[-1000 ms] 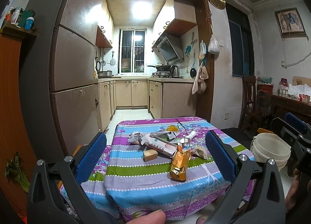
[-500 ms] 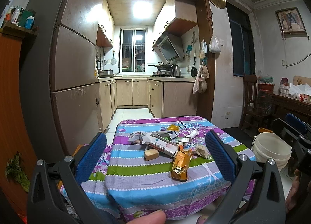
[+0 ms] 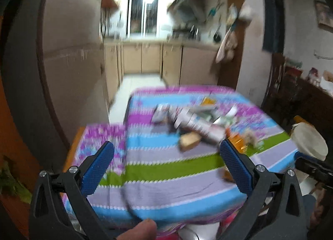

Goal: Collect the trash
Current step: 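Grasp the beige sponge piece with left tool while right tool grasps the gold box, then carry both items over the white bucket and open both tools to drop them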

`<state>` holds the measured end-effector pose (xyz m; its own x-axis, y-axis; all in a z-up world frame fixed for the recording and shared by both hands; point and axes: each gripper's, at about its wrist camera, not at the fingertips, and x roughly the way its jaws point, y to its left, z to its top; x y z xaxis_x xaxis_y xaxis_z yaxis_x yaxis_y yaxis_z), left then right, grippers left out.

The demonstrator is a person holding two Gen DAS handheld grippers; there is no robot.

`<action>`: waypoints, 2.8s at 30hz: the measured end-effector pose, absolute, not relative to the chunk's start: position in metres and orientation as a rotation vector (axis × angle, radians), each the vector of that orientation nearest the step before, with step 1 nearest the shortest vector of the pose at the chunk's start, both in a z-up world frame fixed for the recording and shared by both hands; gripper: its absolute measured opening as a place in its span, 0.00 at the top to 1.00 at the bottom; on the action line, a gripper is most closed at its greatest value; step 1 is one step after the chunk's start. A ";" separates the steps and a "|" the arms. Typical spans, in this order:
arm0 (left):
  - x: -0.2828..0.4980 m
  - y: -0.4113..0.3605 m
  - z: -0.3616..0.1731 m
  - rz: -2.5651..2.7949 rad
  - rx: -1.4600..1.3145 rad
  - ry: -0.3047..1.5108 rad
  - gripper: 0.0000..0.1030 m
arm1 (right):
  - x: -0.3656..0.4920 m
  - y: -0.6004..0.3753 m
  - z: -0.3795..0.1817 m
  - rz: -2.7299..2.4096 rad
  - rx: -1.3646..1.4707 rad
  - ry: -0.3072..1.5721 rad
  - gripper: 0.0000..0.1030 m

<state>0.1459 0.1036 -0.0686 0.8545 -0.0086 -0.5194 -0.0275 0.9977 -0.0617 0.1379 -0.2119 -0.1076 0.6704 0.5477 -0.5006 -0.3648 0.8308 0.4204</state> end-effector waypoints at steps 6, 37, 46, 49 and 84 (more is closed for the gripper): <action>0.202 0.118 -0.116 -0.080 -0.016 0.685 0.05 | 0.211 -0.177 -0.146 0.530 0.352 0.801 0.41; 0.293 0.067 -0.164 -0.404 0.090 0.831 0.62 | 0.229 -0.154 -0.161 0.428 0.314 0.833 0.72; 0.244 0.081 -0.129 -0.279 -0.059 0.725 0.63 | 0.200 -0.145 -0.119 0.375 0.146 0.663 0.73; 0.227 0.082 -0.101 -0.226 -0.092 0.643 0.63 | 0.190 -0.142 -0.093 0.334 0.065 0.553 0.73; 0.218 -0.089 0.043 -0.355 -0.080 0.348 0.63 | 0.150 -0.331 0.065 -0.007 -0.004 0.230 0.73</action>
<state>0.2175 -0.0891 0.0427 0.8792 -0.3535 -0.3196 0.3261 0.9353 -0.1374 0.1502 -0.3308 0.0652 0.9736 -0.0076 -0.2281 0.0067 1.0000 -0.0049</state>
